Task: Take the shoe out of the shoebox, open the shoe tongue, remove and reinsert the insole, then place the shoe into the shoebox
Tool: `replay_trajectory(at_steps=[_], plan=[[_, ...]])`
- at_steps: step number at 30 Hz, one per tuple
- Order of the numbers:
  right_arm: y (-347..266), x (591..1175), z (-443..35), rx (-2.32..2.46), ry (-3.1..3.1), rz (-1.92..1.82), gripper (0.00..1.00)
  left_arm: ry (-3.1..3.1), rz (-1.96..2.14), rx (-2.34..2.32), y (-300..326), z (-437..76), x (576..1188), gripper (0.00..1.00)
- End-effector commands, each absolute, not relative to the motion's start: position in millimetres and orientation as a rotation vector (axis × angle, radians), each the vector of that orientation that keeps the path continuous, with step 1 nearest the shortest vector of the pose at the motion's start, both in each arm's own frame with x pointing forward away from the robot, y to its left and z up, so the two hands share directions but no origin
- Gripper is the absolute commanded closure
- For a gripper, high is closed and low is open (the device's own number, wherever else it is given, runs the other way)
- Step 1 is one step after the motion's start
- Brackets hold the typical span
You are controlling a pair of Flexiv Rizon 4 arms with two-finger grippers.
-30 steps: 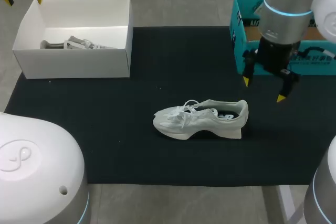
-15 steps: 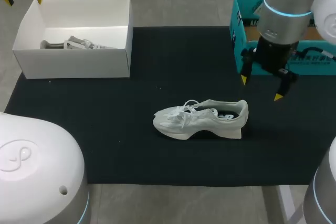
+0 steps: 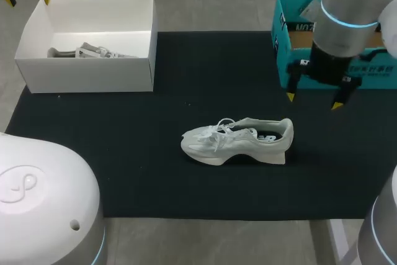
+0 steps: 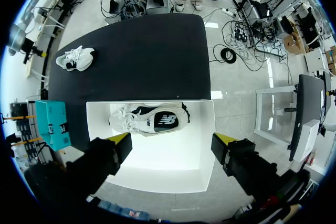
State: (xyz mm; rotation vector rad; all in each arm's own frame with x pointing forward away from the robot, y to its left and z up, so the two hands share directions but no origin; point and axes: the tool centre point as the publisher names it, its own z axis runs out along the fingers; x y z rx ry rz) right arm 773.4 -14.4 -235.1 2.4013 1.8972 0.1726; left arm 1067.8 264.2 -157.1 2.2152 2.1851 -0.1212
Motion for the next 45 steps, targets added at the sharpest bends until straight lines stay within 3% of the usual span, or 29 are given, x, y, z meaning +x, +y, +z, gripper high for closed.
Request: replay_trajectory(at_steps=[1, 18, 25, 30, 37, 41, 45], plan=[[-23.5, 765.6, -239.2, 1.779, 2.510, 0.382, 0.00, 2.185, -0.120, 2.216, 264.3, -157.0, 1067.6, 0.00], [-23.5, 765.6, -239.2, 1.779, 2.510, 0.382, 0.00, 2.185, -0.120, 2.216, 264.3, -157.0, 1067.6, 0.00], [-34.7, 779.5, -248.9, 0.943, 2.610, 1.067, 0.00, 2.185, -0.120, 2.216, 264.3, -157.0, 1067.6, 0.00], [-39.2, 783.7, -254.1, 0.536, 2.680, 1.210, 0.00, 2.185, -0.120, 2.216, 264.3, -157.0, 1067.6, 0.00], [-41.6, 789.6, -261.0, 0.227, 2.855, 1.065, 0.00, 2.185, -0.120, 2.216, 264.3, -157.0, 1067.6, 0.00], [-43.8, 798.2, -270.9, 0.259, 2.991, 0.565, 0.00, 2.185, -0.120, 2.216, 264.3, -157.0, 1067.6, 0.00], [-43.8, 798.2, -270.9, 0.259, 2.991, 0.565, 0.00, 2.185, -0.120, 2.216, 264.3, -157.0, 1067.6, 0.00]])
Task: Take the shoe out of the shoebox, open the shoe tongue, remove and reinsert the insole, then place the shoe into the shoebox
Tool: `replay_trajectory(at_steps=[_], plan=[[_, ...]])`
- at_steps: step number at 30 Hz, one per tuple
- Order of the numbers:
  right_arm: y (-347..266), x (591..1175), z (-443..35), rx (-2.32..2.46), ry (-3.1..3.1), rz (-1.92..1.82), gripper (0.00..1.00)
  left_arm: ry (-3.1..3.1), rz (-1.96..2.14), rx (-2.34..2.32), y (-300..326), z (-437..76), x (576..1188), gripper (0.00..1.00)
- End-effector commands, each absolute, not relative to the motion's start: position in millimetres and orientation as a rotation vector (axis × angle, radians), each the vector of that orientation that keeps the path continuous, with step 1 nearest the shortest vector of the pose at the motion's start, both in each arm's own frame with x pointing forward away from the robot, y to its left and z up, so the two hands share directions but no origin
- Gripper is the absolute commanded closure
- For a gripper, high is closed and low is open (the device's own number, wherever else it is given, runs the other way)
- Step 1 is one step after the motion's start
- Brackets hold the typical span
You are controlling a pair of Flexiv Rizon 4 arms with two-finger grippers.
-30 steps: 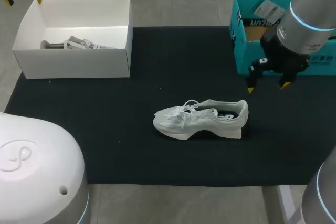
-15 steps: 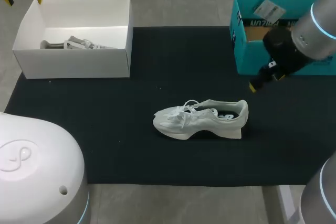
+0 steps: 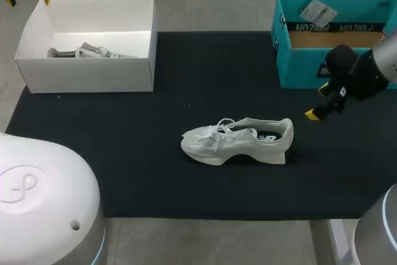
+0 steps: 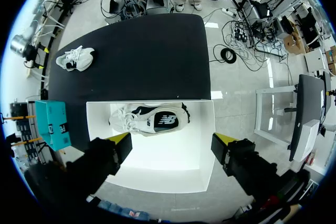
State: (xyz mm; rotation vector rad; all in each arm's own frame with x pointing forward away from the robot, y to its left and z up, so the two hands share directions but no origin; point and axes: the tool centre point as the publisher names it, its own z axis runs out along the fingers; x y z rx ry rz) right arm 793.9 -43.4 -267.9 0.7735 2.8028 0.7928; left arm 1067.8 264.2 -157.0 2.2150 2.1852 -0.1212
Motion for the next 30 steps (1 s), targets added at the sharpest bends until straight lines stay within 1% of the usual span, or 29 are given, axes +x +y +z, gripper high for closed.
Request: replay_trajectory(at_steps=[1, 15, 20, 26, 30], plan=[[-43.8, 798.2, -270.9, 0.259, 2.991, 0.565, 0.00, 2.185, -0.120, 2.216, 264.3, -157.0, 1067.6, 0.00], [-43.8, 798.2, -270.9, 0.259, 2.991, 0.565, 0.00, 2.185, -0.120, 2.216, 264.3, -157.0, 1067.6, 0.00], [-42.1, 801.0, -291.2, 0.239, 2.839, 0.794, 0.00, 2.185, -0.120, 2.216, 264.3, -157.0, 1067.6, 0.00], [-40.8, 803.6, -321.5, 0.173, 2.815, 0.773, 0.00, 2.185, -0.120, 2.216, 264.3, -157.0, 1067.6, 0.00], [-39.7, 801.9, -339.4, 0.150, 2.816, 0.836, 0.00, 2.185, -0.120, 2.216, 264.3, -157.0, 1067.6, 0.00]])
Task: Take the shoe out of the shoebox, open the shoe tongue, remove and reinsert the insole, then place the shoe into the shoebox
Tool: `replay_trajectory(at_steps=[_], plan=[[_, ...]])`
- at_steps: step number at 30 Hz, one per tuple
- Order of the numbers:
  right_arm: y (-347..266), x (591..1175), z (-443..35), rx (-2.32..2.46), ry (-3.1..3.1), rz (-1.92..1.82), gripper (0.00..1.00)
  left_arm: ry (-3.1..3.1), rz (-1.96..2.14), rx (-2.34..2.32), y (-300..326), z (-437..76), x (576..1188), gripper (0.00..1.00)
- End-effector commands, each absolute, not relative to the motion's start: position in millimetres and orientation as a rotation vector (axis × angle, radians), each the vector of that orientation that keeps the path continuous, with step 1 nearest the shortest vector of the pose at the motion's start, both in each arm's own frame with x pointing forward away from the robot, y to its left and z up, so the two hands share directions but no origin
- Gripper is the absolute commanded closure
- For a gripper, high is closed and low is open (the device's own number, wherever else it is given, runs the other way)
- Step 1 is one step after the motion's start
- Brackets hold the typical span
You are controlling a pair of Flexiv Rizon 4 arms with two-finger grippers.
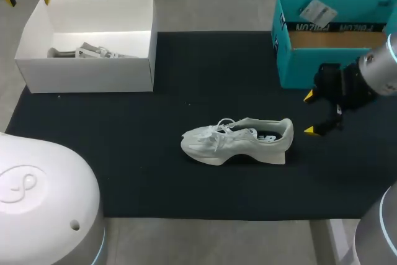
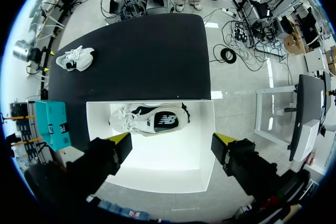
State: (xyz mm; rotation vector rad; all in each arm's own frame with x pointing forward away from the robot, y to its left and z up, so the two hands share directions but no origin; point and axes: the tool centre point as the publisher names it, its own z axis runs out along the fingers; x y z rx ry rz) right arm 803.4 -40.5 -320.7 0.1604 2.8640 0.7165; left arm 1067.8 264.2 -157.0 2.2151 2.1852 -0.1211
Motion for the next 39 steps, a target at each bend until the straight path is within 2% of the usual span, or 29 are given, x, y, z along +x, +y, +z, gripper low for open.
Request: replay_trajectory(at_steps=[1, 15, 39], plan=[[-39.3, 801.5, -344.3, 0.154, 2.825, 0.862, 0.00, 2.185, -0.120, 2.216, 264.3, -157.0, 1067.6, 0.00], [-14.5, 807.4, -392.9, 0.143, 2.844, 1.129, 0.00, 2.185, -0.120, 2.216, 264.3, -157.0, 1067.6, 0.00], [29.5, 798.7, -424.0, 0.145, 2.876, 1.250, 0.00, 2.185, -0.120, 2.216, 264.3, -157.0, 1067.6, 0.00]])
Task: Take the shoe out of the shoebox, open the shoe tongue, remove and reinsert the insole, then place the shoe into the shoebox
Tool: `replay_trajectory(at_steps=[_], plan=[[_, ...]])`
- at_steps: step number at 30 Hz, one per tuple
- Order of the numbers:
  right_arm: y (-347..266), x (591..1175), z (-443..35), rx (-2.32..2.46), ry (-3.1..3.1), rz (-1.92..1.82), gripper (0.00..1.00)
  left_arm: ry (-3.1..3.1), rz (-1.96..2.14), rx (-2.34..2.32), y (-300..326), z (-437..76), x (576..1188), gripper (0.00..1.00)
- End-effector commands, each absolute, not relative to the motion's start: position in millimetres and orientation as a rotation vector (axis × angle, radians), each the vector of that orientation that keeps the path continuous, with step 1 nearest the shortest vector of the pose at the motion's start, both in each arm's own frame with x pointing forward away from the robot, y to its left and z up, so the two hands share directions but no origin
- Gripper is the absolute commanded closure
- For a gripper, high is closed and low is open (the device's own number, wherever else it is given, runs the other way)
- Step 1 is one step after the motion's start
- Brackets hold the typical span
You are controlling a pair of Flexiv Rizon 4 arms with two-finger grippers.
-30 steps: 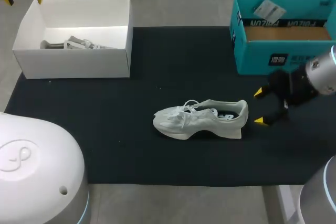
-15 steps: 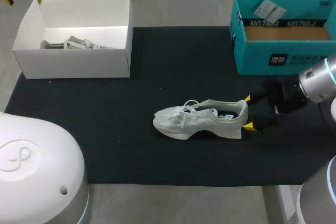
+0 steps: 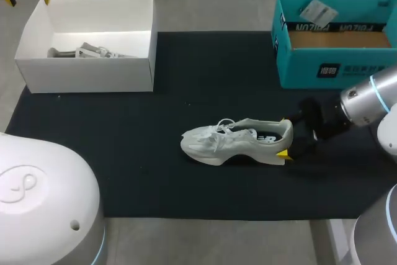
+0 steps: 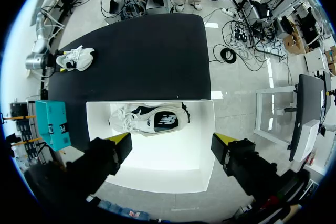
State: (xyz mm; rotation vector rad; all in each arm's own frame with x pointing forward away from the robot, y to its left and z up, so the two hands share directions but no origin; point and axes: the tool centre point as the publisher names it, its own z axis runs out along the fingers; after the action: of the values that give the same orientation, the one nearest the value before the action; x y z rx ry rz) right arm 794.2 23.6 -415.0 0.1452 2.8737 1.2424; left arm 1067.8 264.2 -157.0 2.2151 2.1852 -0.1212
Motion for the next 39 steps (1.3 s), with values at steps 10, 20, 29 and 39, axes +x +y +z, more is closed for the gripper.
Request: replay_trajectory(at_steps=[10, 20, 29, 39], plan=[[37.2, 801.9, -438.4, 0.151, 2.912, 1.244, 0.92, 2.185, -0.120, 2.216, 264.3, -157.0, 1067.6, 0.00], [37.8, 800.8, -439.8, 0.156, 2.920, 1.241, 1.00, 2.185, -0.120, 2.216, 264.3, -157.0, 1067.6, 0.00], [37.8, 800.8, -439.8, 0.156, 2.920, 1.241, 1.00, 2.185, -0.120, 2.216, 264.3, -157.0, 1067.6, 0.00], [37.8, 800.8, -439.8, 0.156, 2.920, 1.241, 1.00, 2.185, -0.120, 2.216, 264.3, -157.0, 1067.6, 0.00]])
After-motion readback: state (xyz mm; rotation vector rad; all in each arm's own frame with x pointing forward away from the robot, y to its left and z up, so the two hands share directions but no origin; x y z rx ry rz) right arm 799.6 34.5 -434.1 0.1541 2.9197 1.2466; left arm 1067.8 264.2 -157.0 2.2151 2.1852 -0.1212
